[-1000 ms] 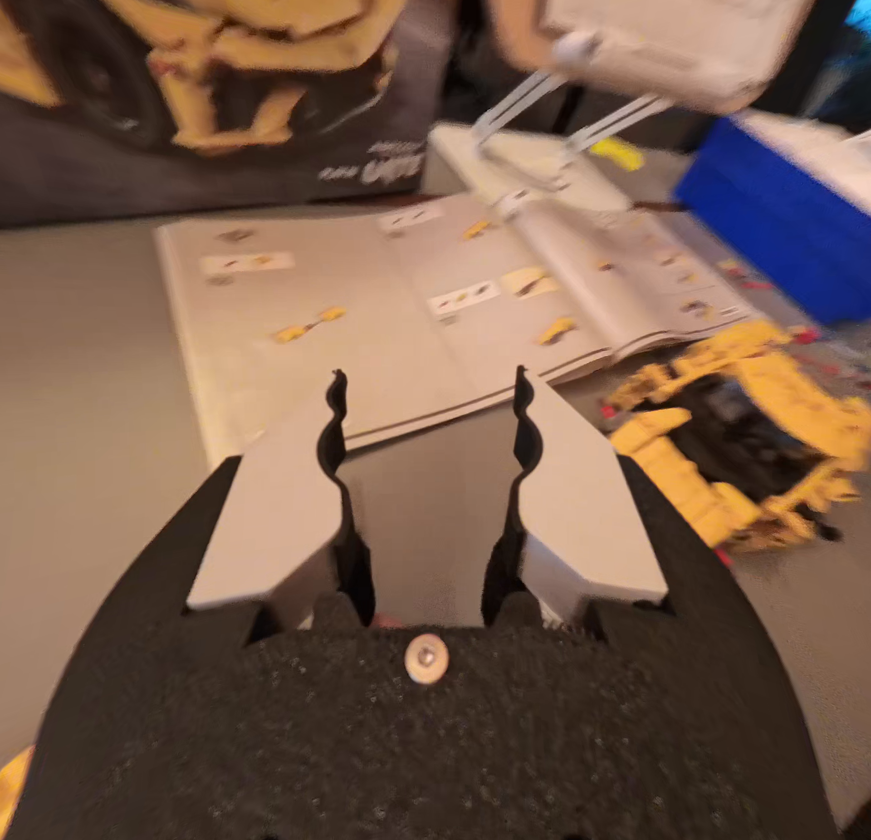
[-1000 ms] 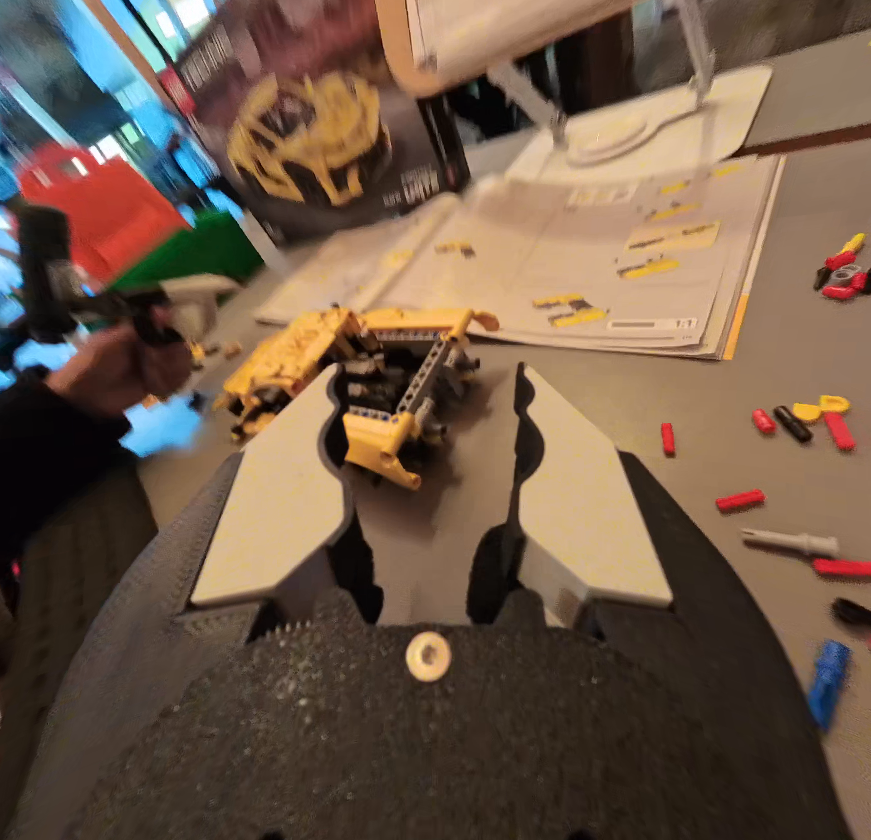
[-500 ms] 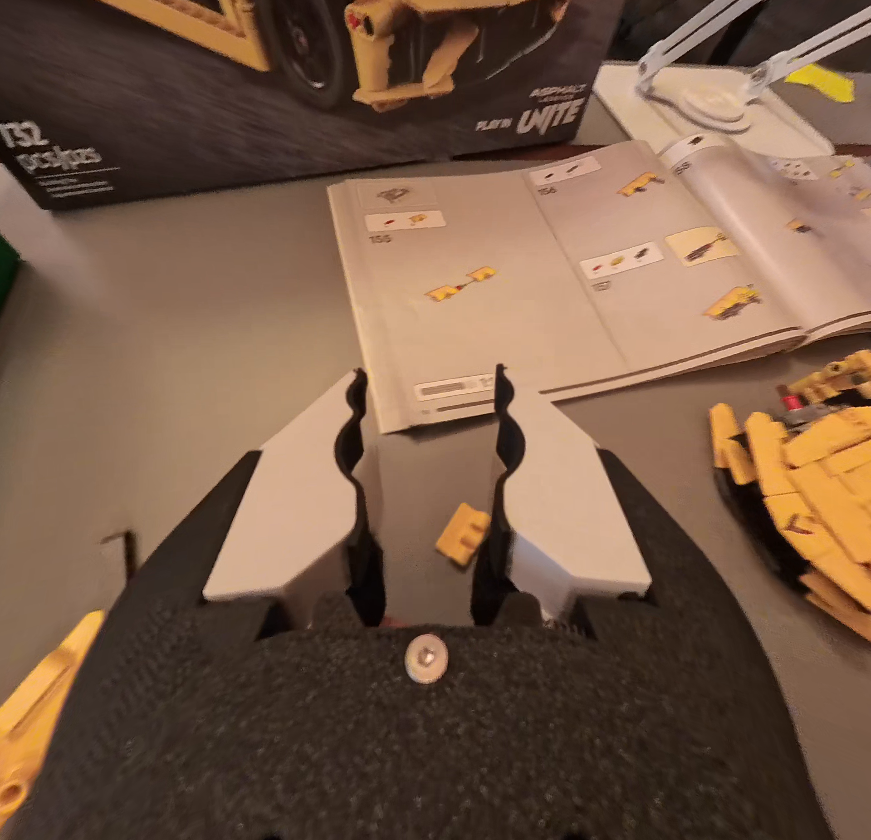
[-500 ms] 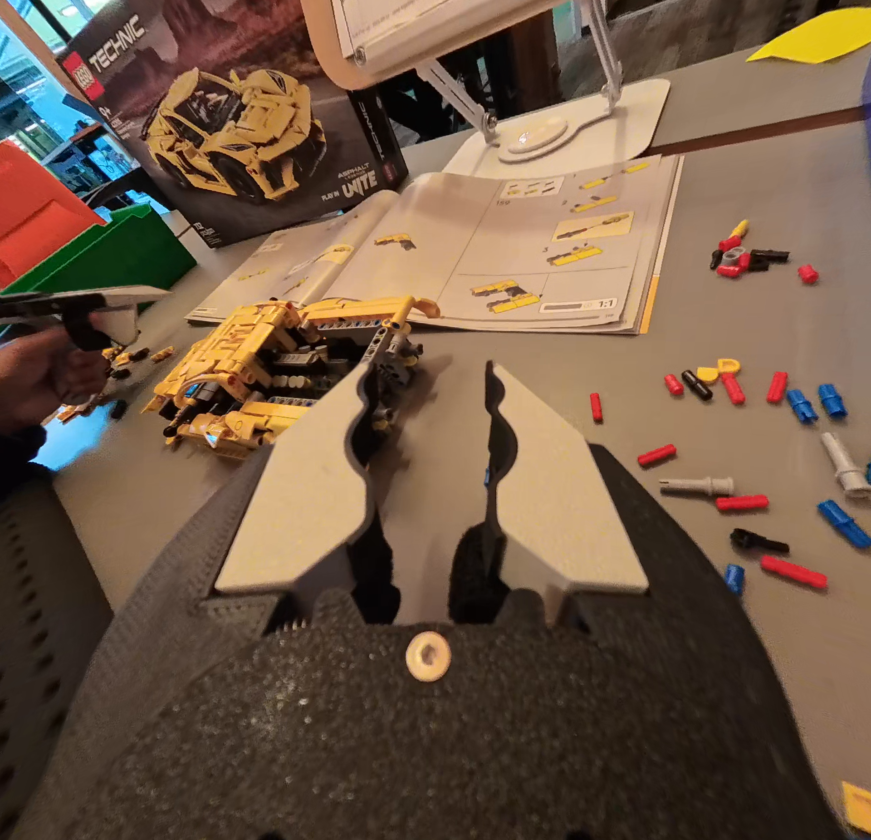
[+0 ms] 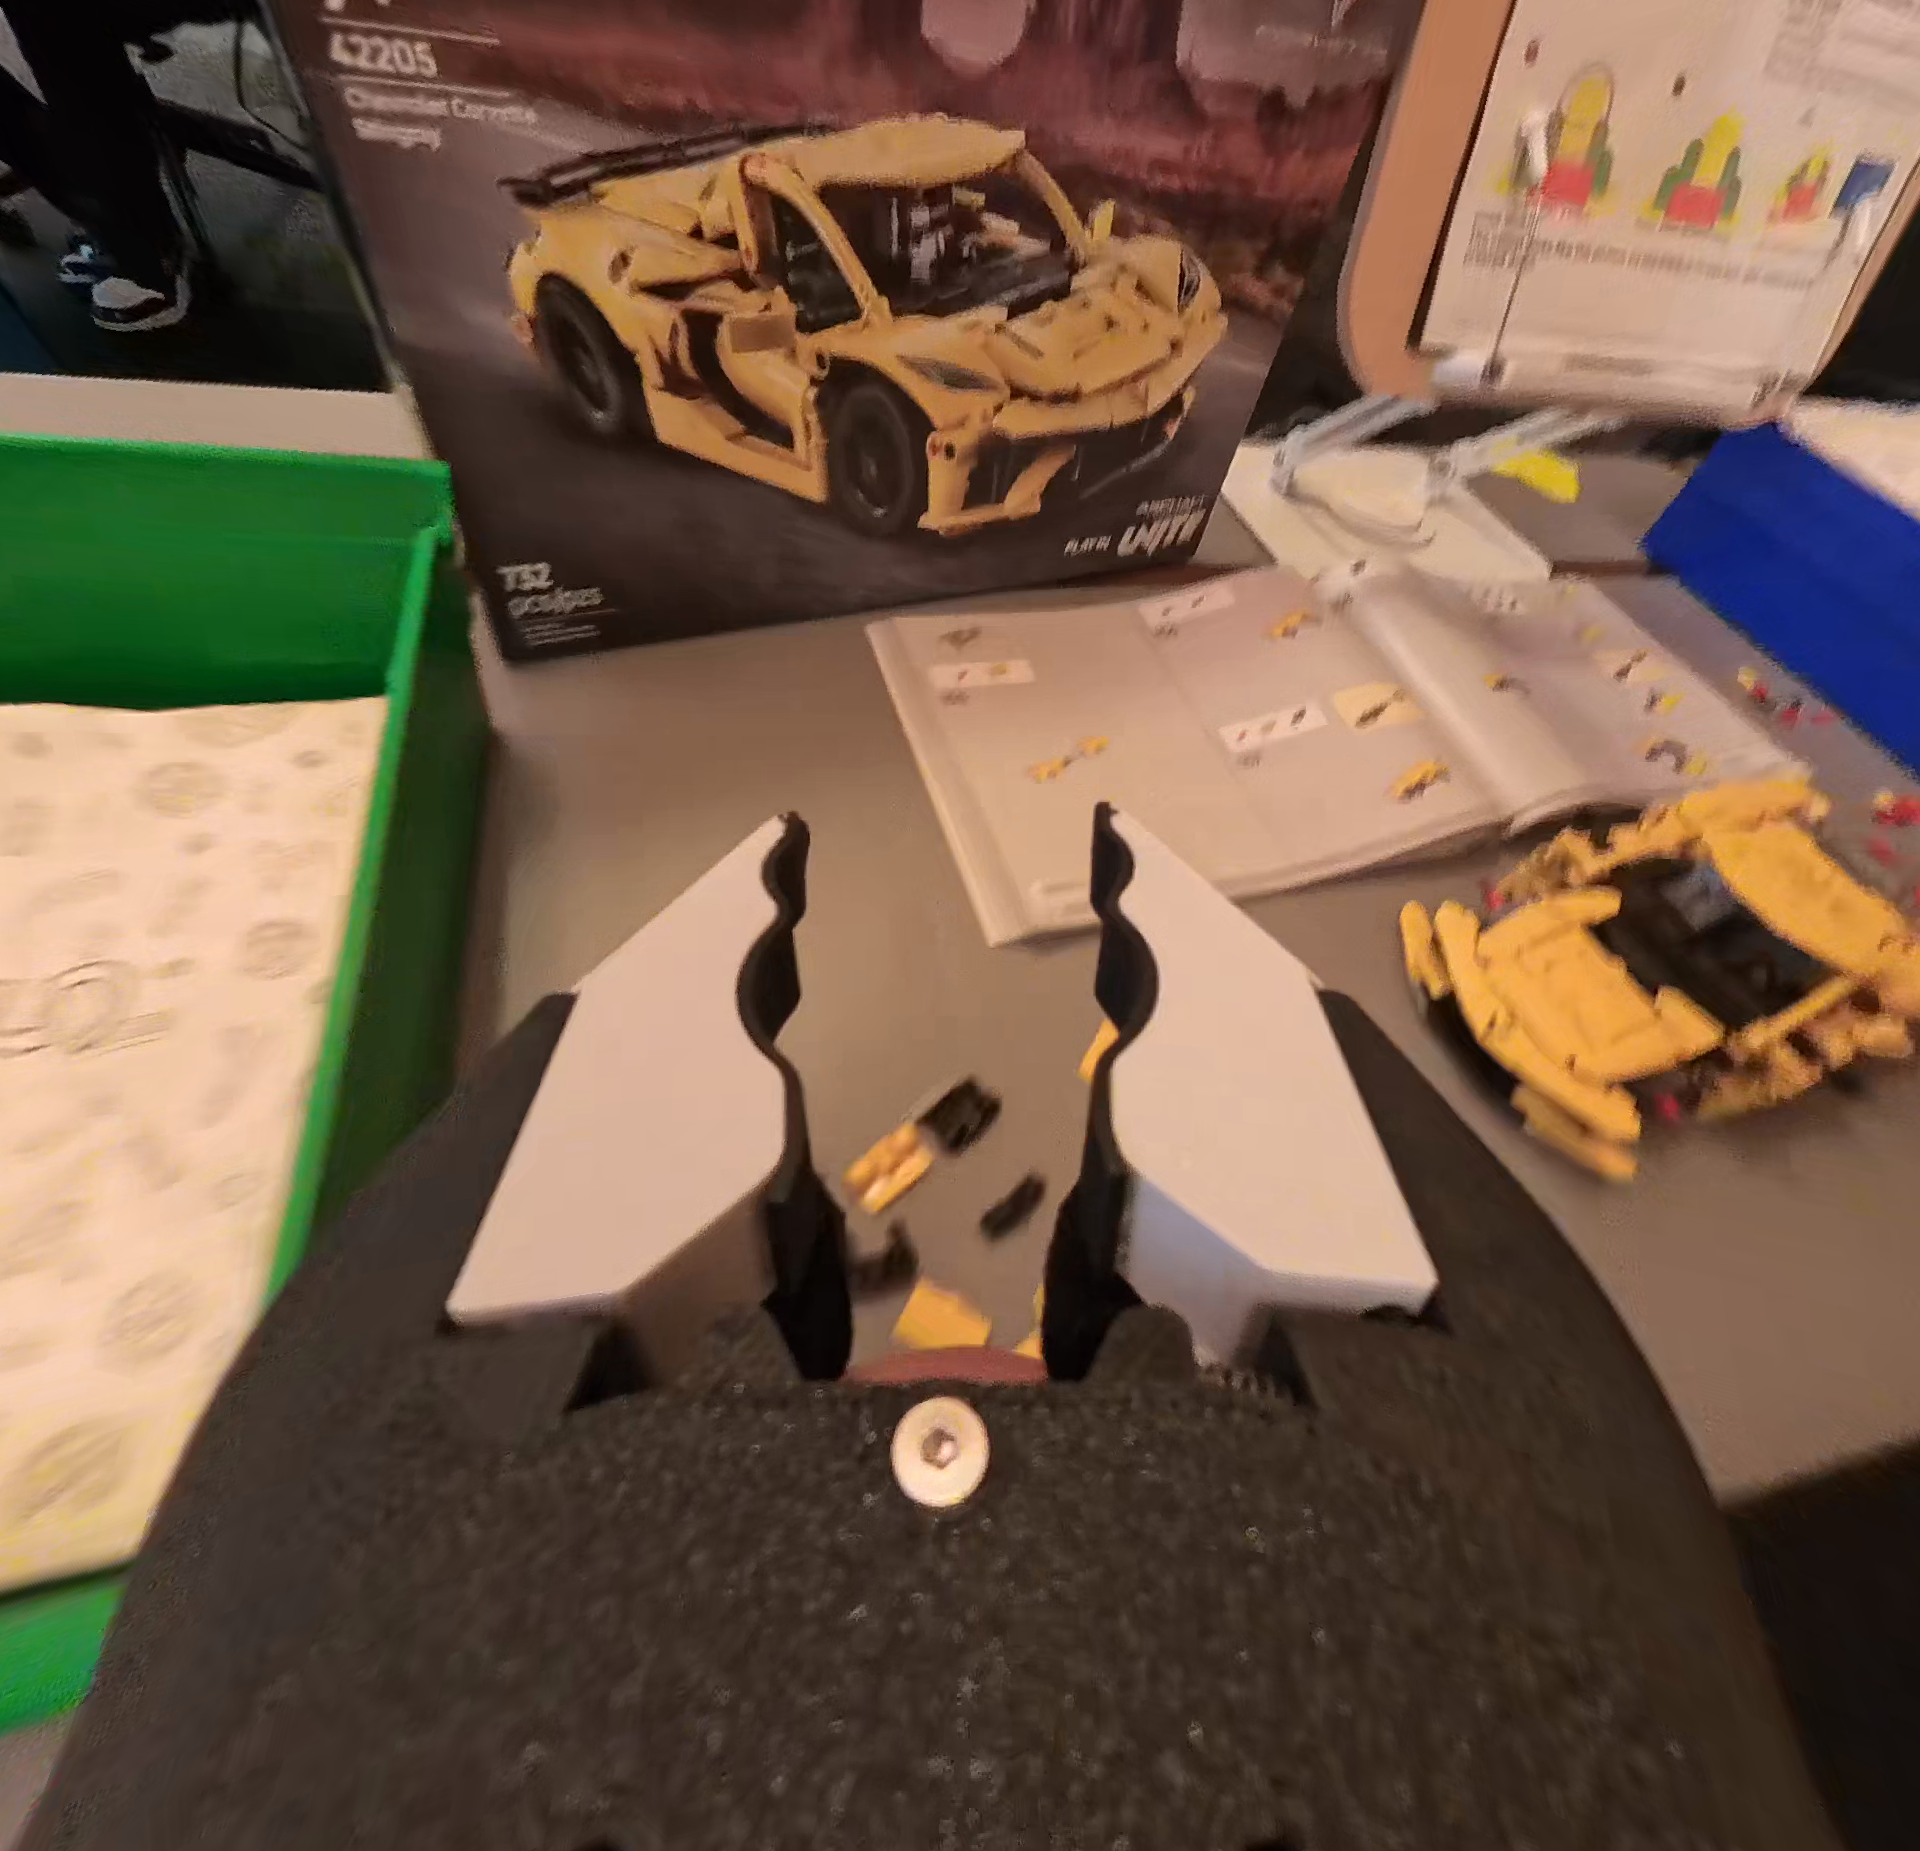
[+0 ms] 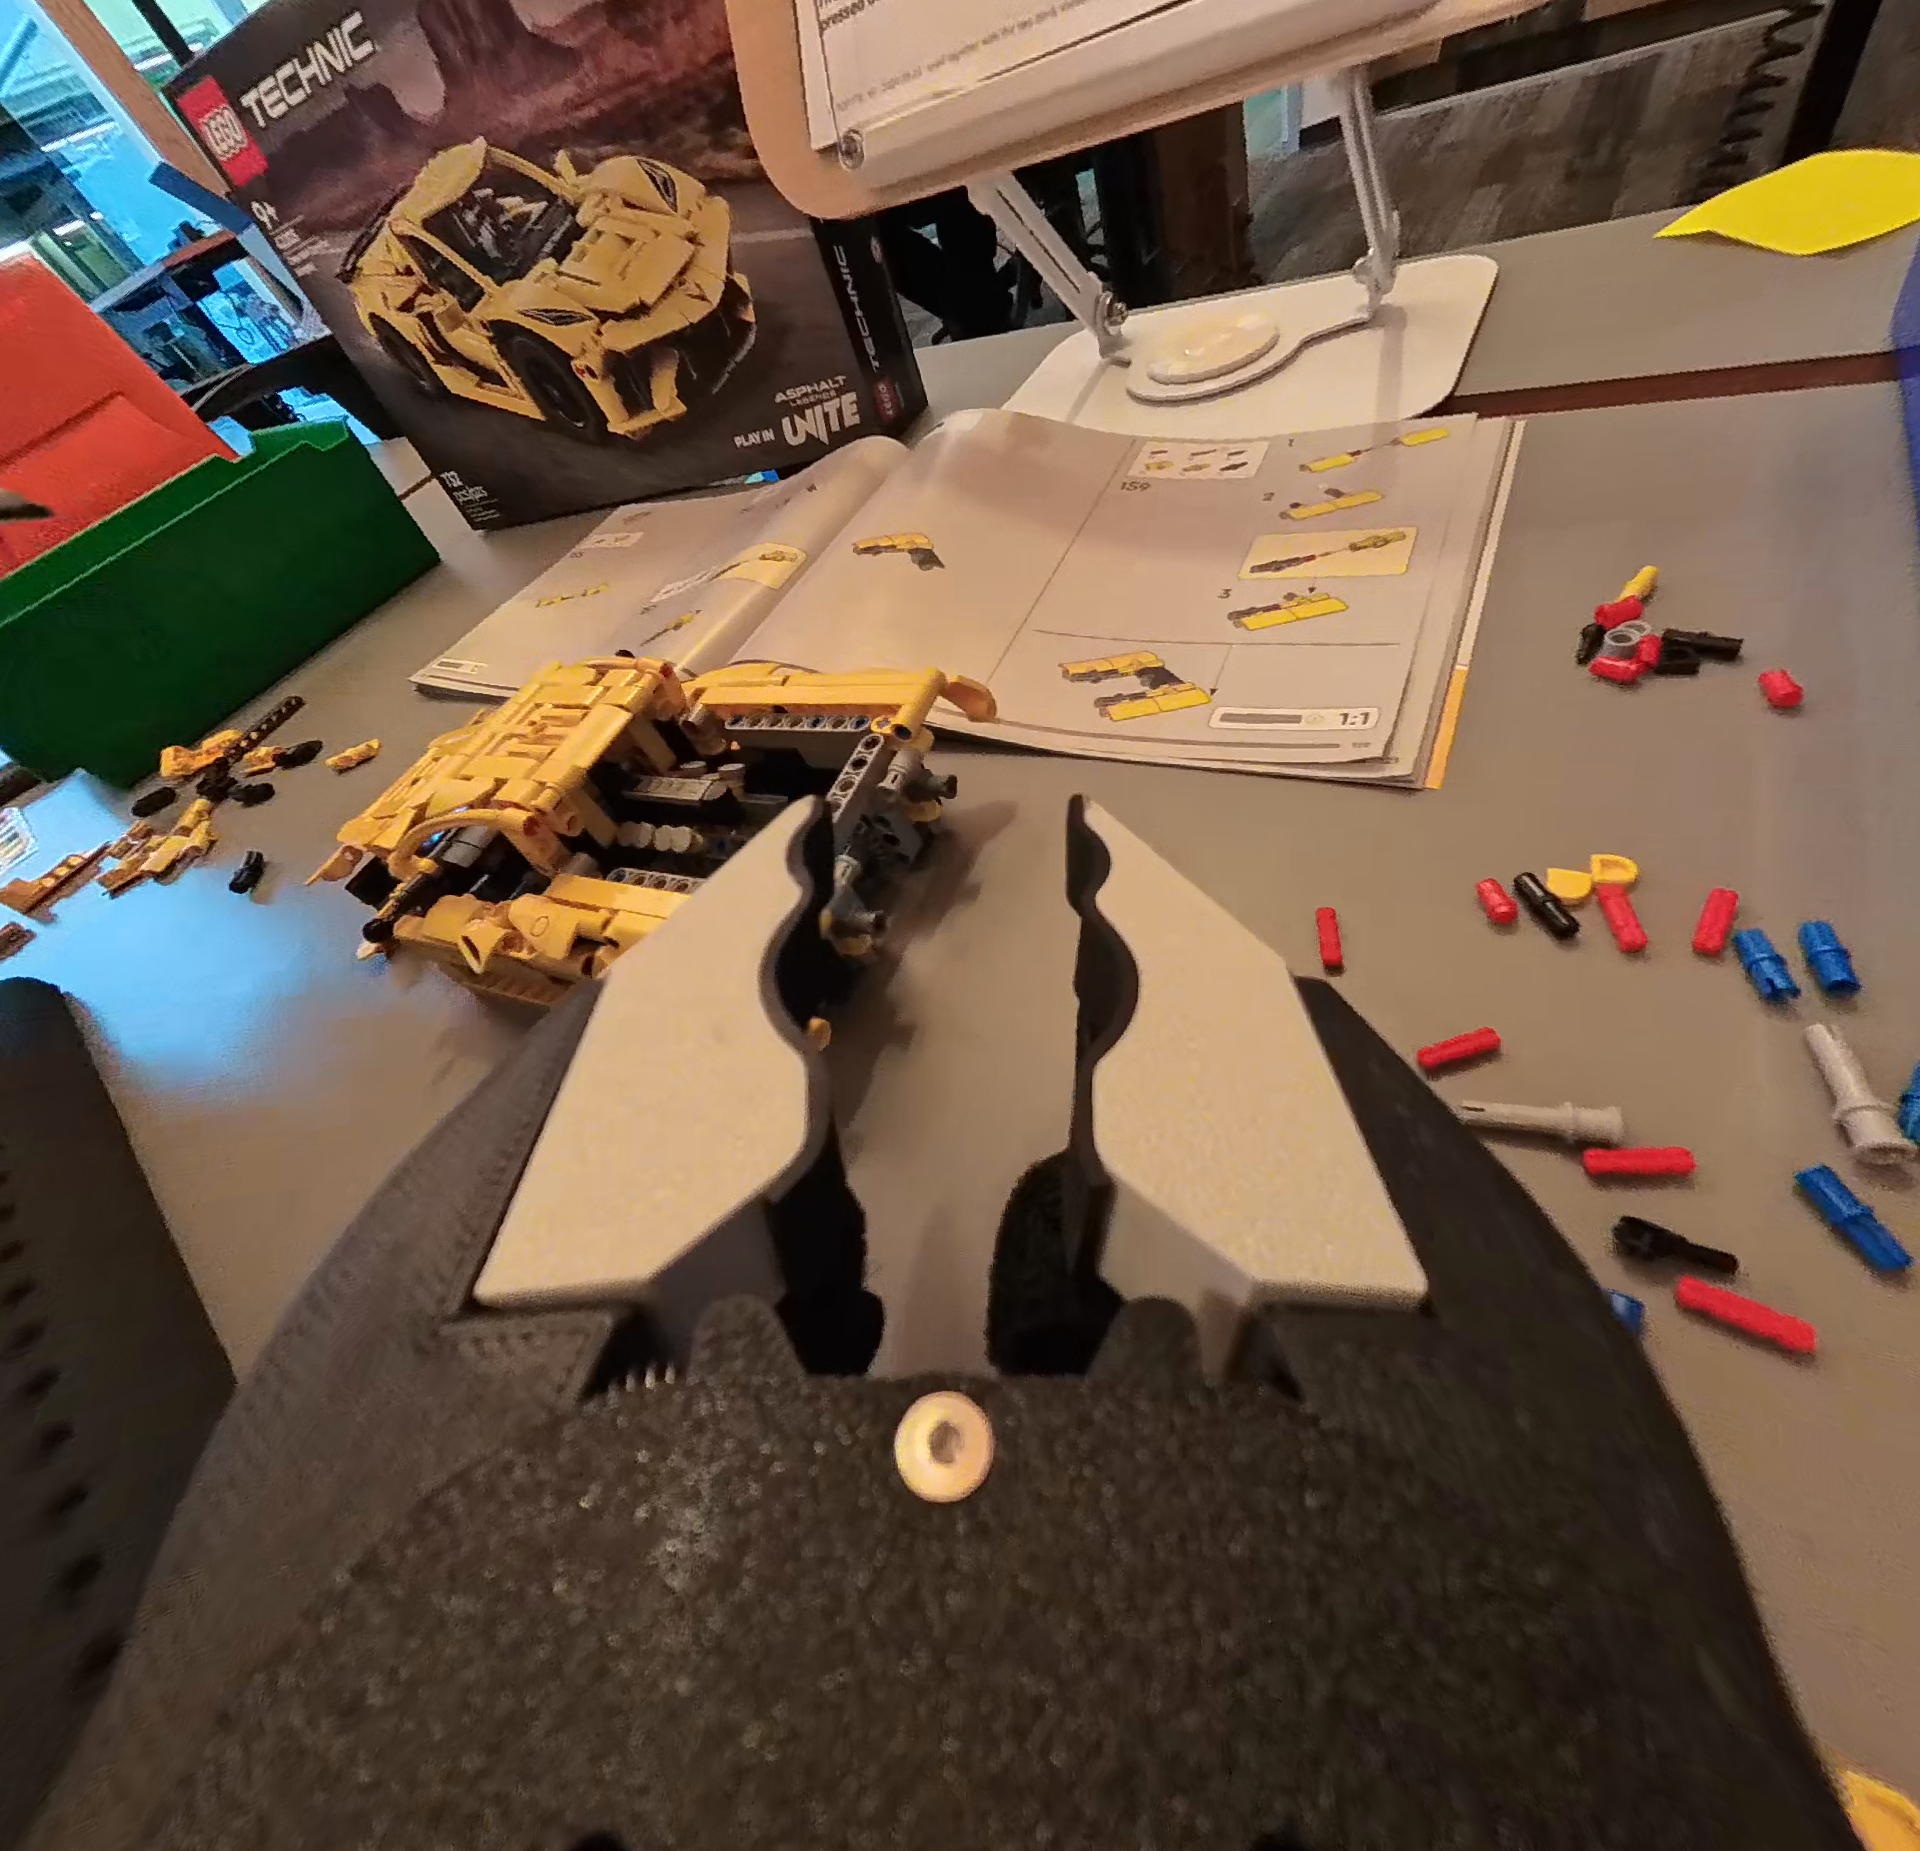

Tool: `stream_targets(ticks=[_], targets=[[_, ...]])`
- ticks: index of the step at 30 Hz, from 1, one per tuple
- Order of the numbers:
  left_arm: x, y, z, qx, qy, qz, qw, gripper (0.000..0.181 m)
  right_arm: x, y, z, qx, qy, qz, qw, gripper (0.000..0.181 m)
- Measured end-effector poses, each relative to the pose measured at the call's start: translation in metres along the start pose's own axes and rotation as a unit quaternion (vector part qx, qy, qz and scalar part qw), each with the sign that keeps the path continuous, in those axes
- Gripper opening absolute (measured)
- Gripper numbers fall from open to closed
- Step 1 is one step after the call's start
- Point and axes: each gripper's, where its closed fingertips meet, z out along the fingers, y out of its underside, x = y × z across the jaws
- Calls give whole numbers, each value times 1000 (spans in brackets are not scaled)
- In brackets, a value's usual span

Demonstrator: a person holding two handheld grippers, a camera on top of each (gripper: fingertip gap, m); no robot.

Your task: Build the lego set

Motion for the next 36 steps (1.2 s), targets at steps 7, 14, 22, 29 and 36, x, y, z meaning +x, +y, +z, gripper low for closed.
stream_targets(ticks=[7,14,22,29,36], targets=[[13,112,-50,-202,65,69,975,55,-10,3,2,-10,-19,-16,1000,43],[55,123,-5,-170,102,151,968,55,-18,7,5,-23,-35,-24,999,39],[63,139,57,-226,145,216,939,54,-16,5,0,-15,-39,-7,999,35],[72,146,62,-233,160,217,935,14,-19,4,-1,-13,-45,-7,999,34],[165,153,32,-221,280,189,915,14,-21,7,3,-22,-56,-8,998,34]])
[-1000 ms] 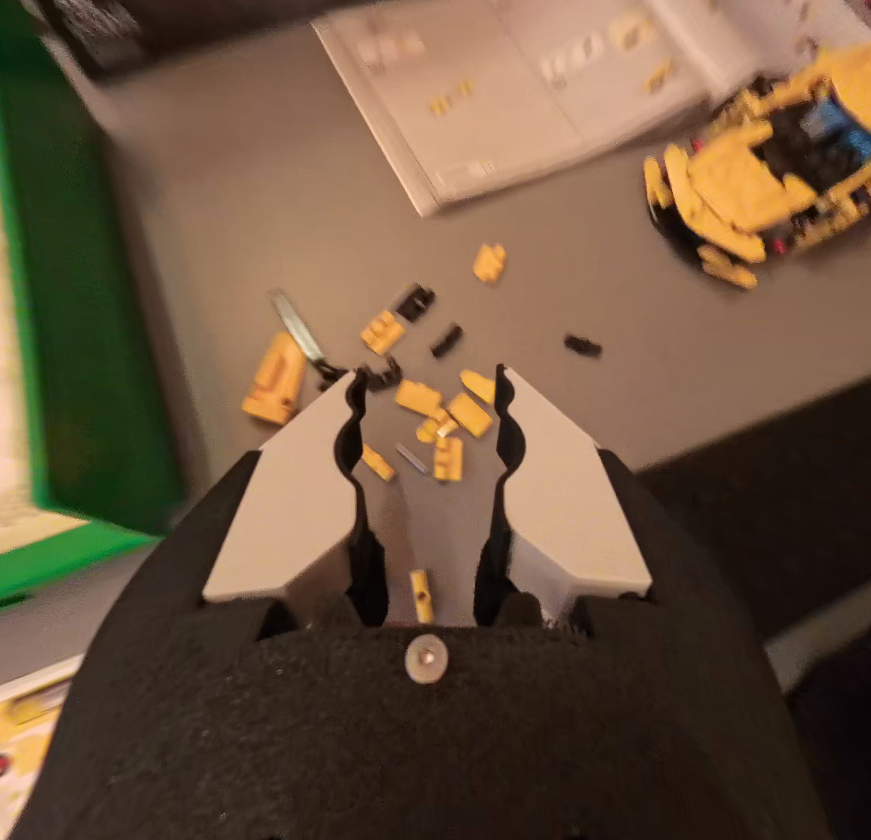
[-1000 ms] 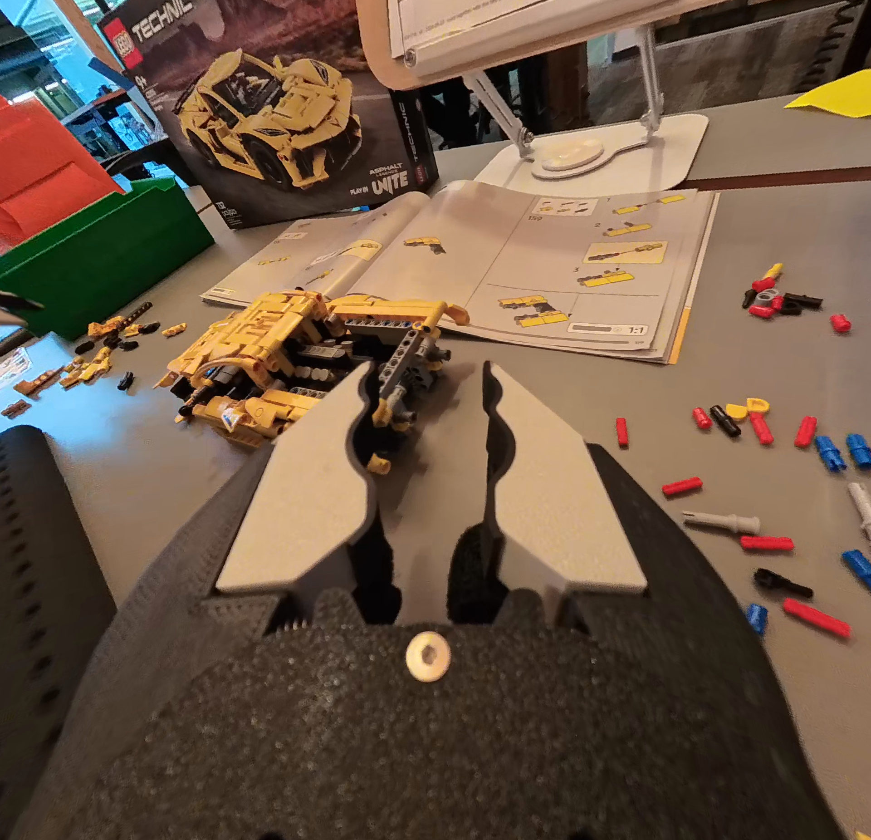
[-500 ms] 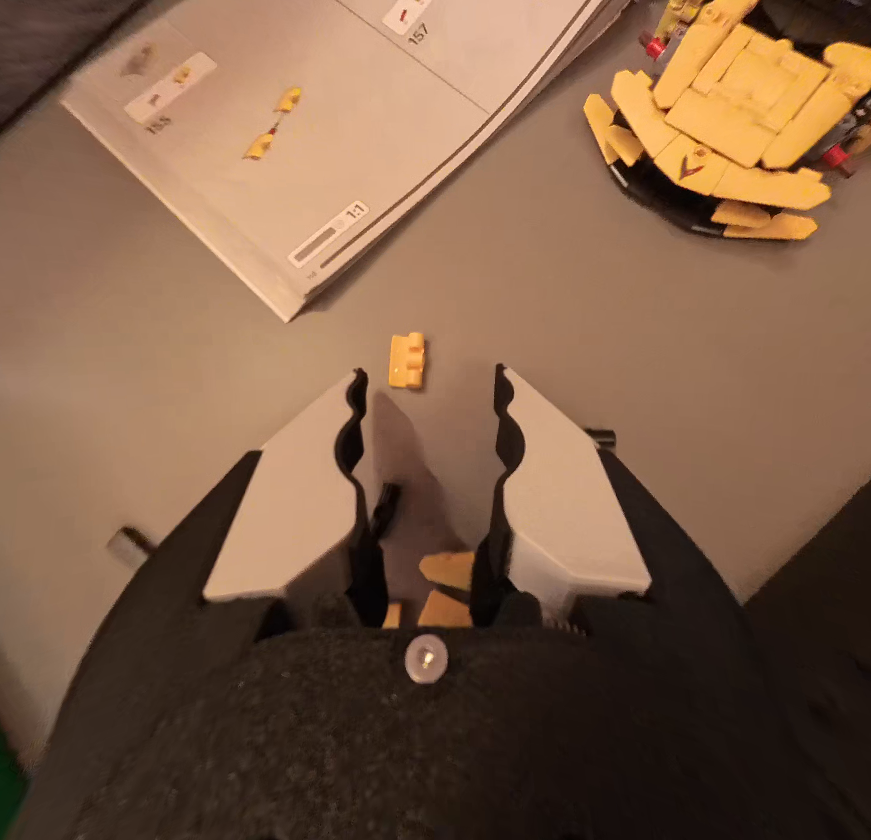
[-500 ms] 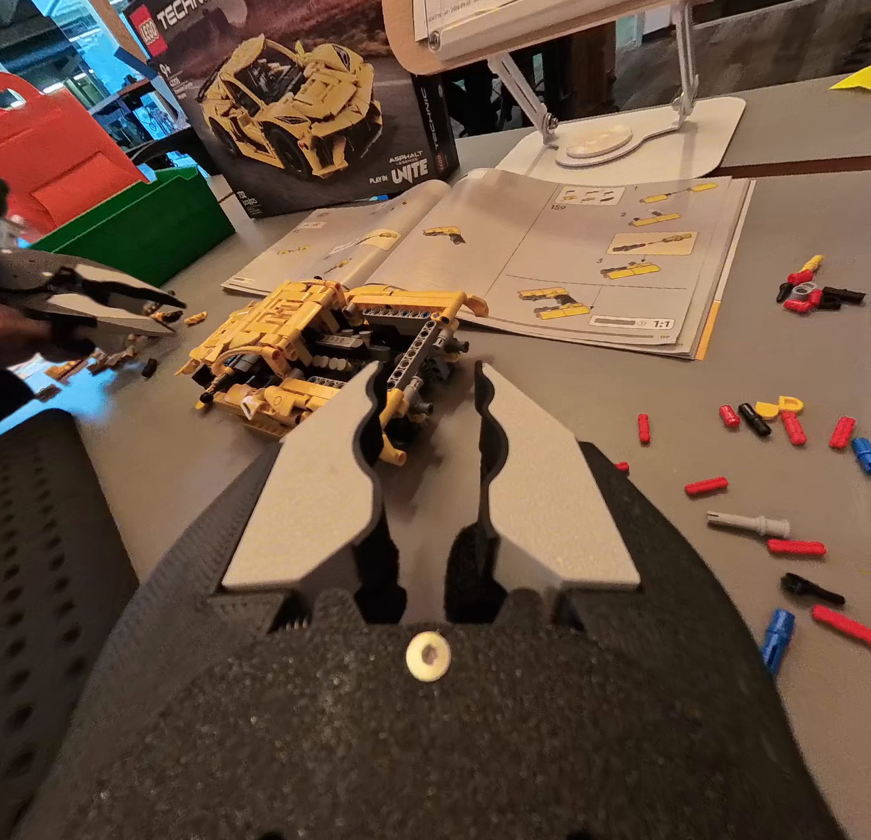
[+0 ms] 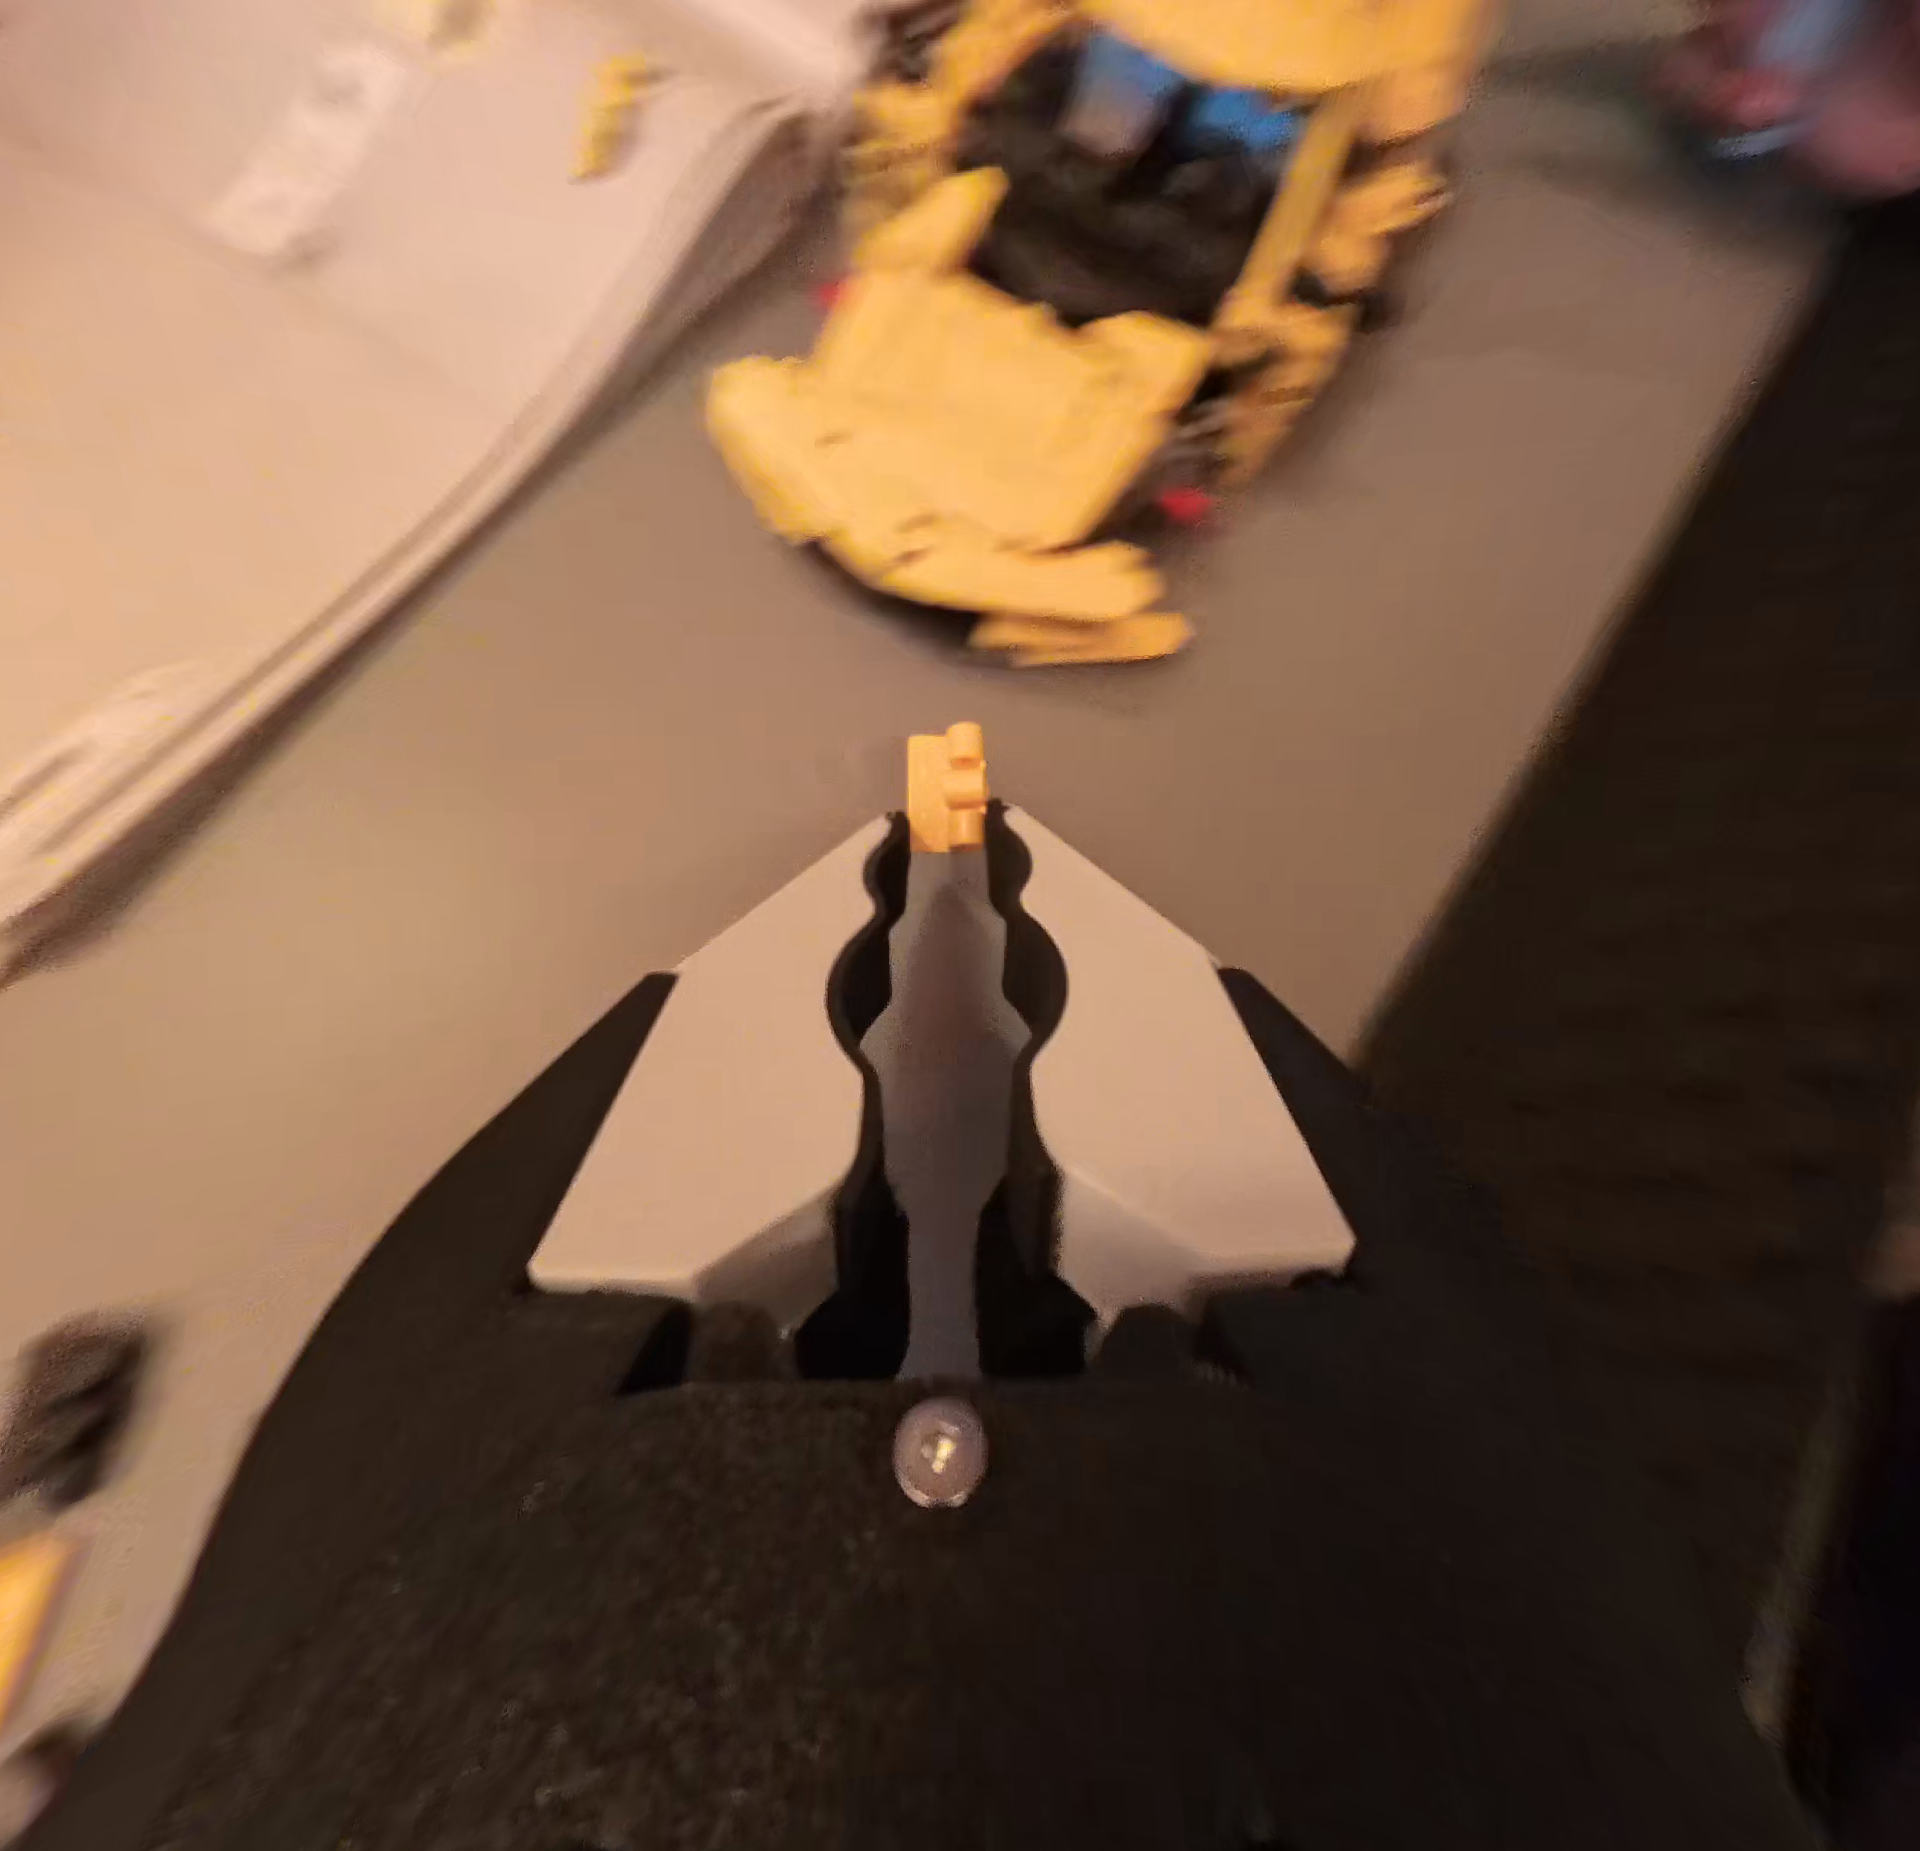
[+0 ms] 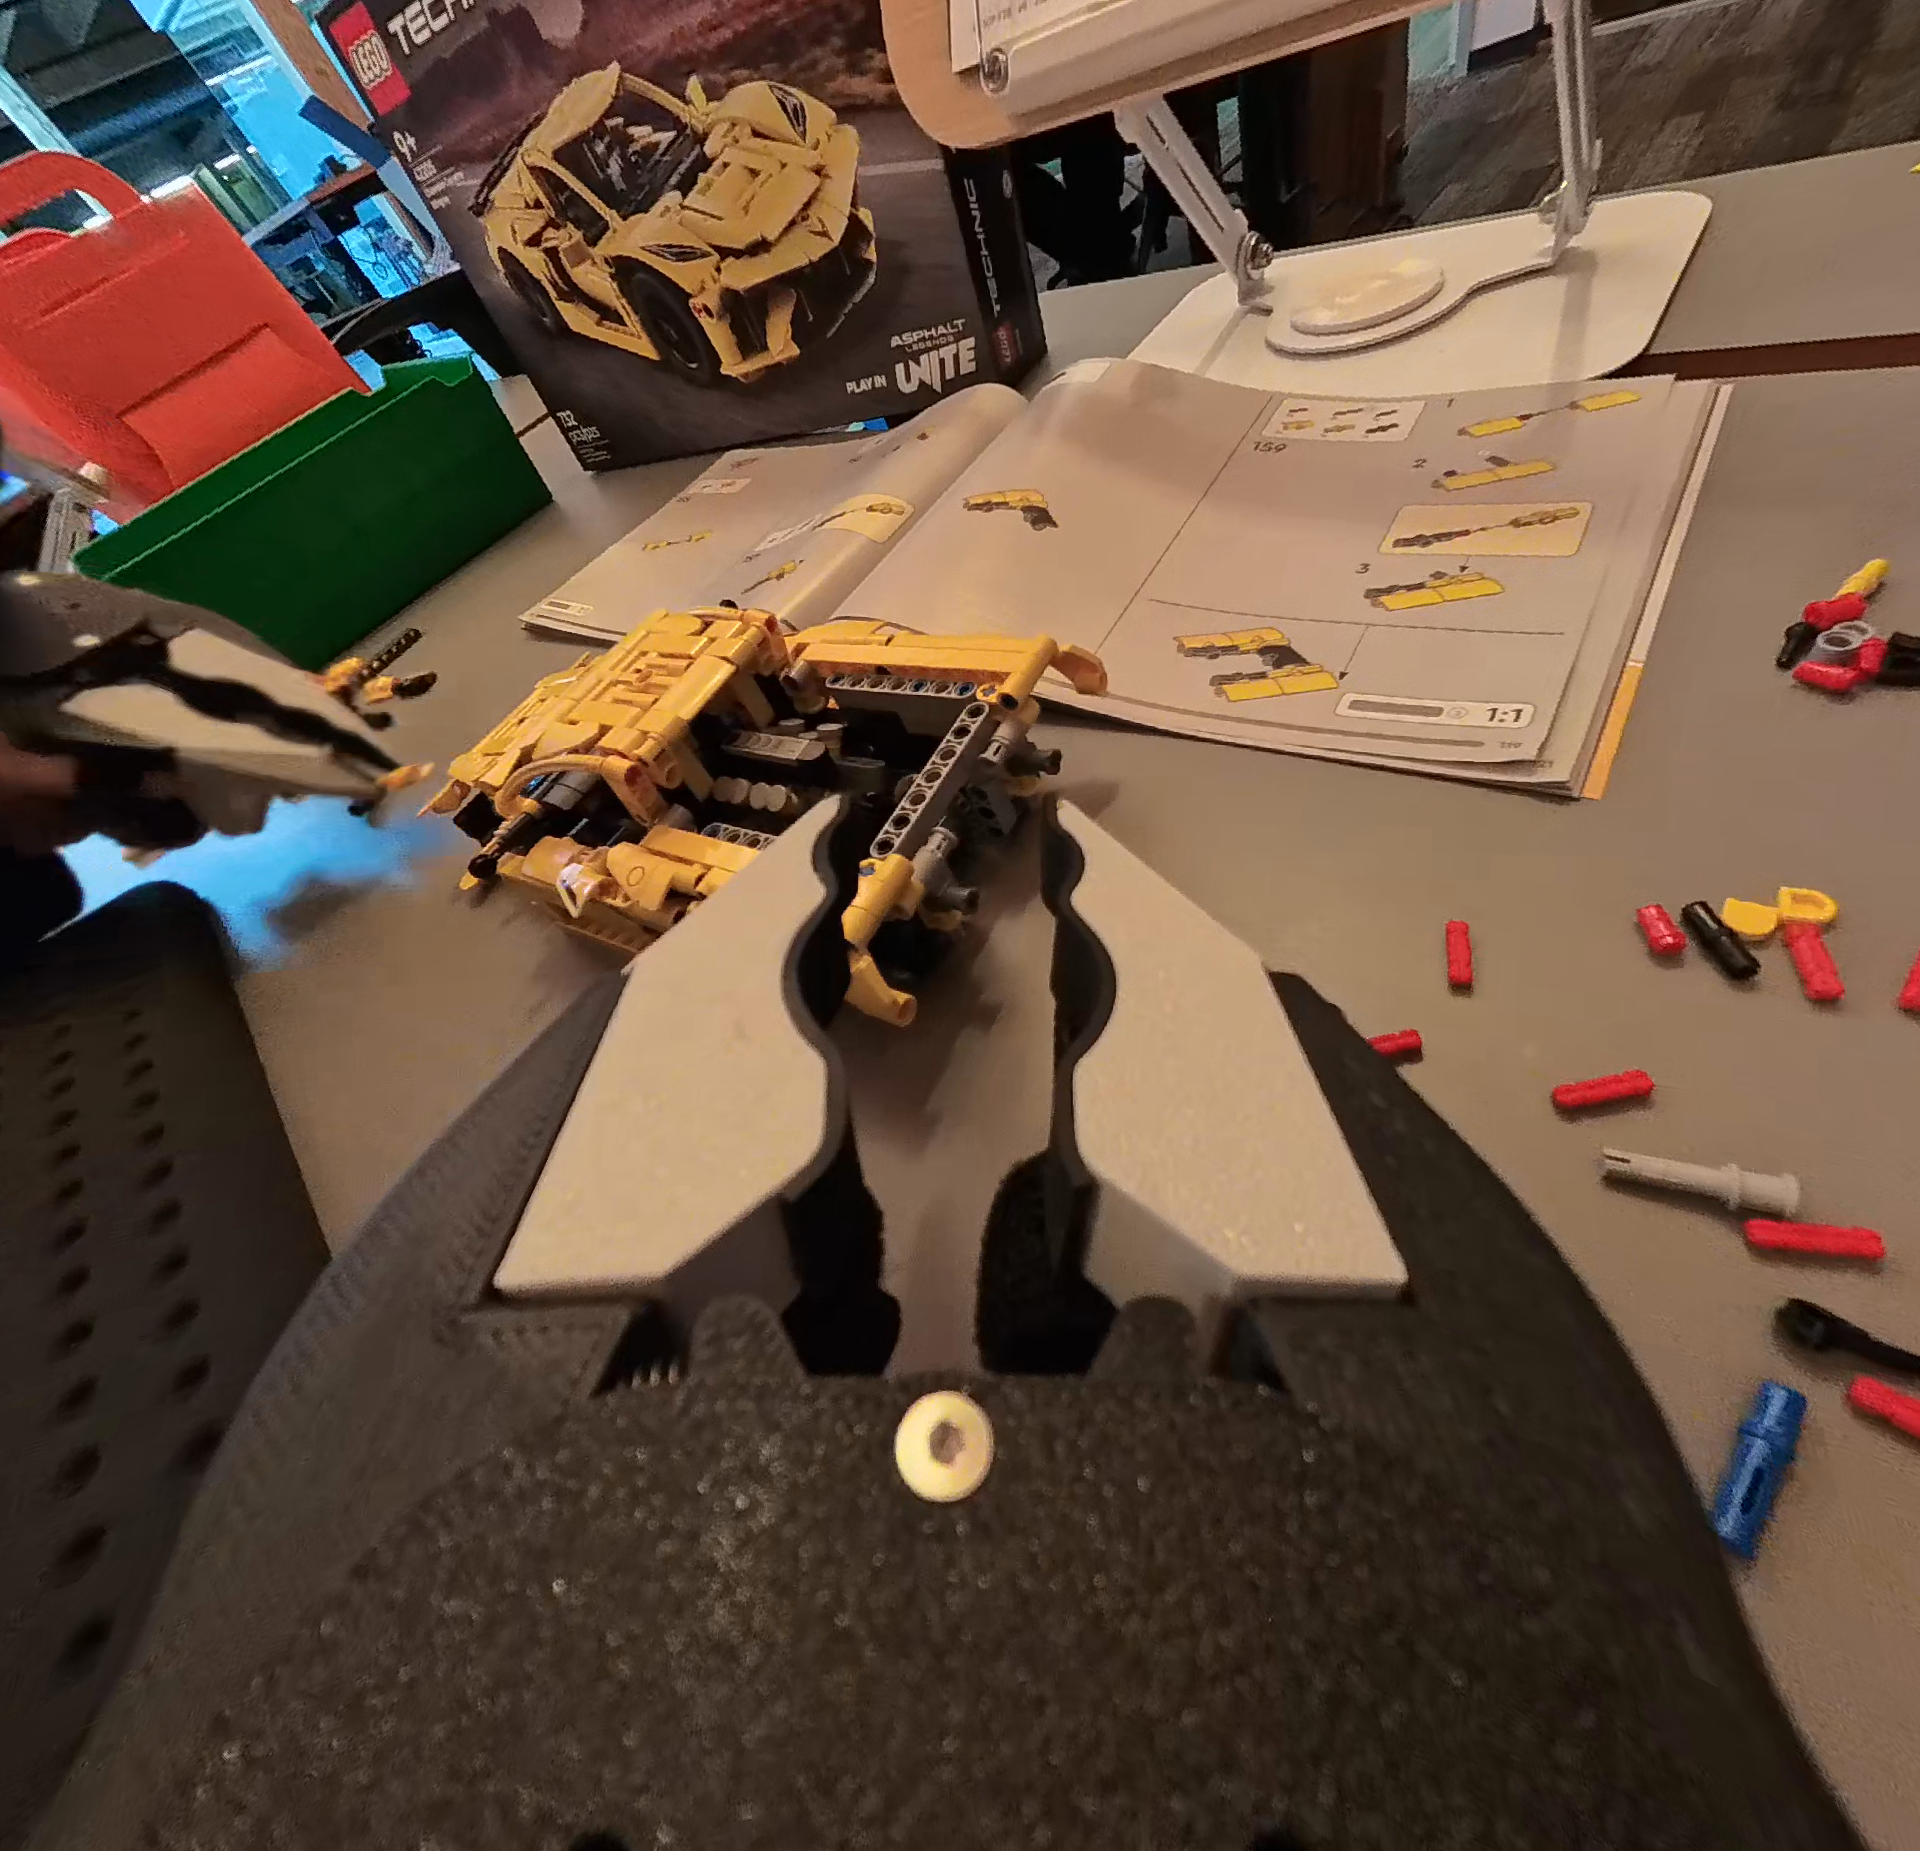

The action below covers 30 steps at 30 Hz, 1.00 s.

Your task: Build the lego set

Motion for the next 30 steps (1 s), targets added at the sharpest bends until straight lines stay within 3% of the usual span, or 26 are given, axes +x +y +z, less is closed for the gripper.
stream_targets(ticks=[2,5,8,15,17,20,22,27,30], targets=[[46,-8,12,1,53,16,998,14,0,0,0,1,-2,1,1000,33],[85,-2,32,-33,61,65,995,14,-1,0,1,-1,-5,2,1000,33],[85,3,45,-66,12,112,991,14,-4,1,2,-3,-11,0,1000,33],[87,3,52,-79,20,99,992,15,-6,5,4,-13,-13,-7,1000,33],[84,1,50,-71,17,85,994,27,-5,4,3,-11,-10,-4,1000,33],[70,-6,27,-22,1,45,999,27,-2,4,3,-10,-9,6,1000,33],[42,-1,-2,1,-60,23,998,27,0,6,4,-13,-10,12,1000,32],[-39,65,-92,-13,-228,-66,971,27,0,10,8,-25,-12,11,1000,33],[-67,104,-123,-39,-286,-95,953,27,-1,12,10,-31,-10,4,999,33]])
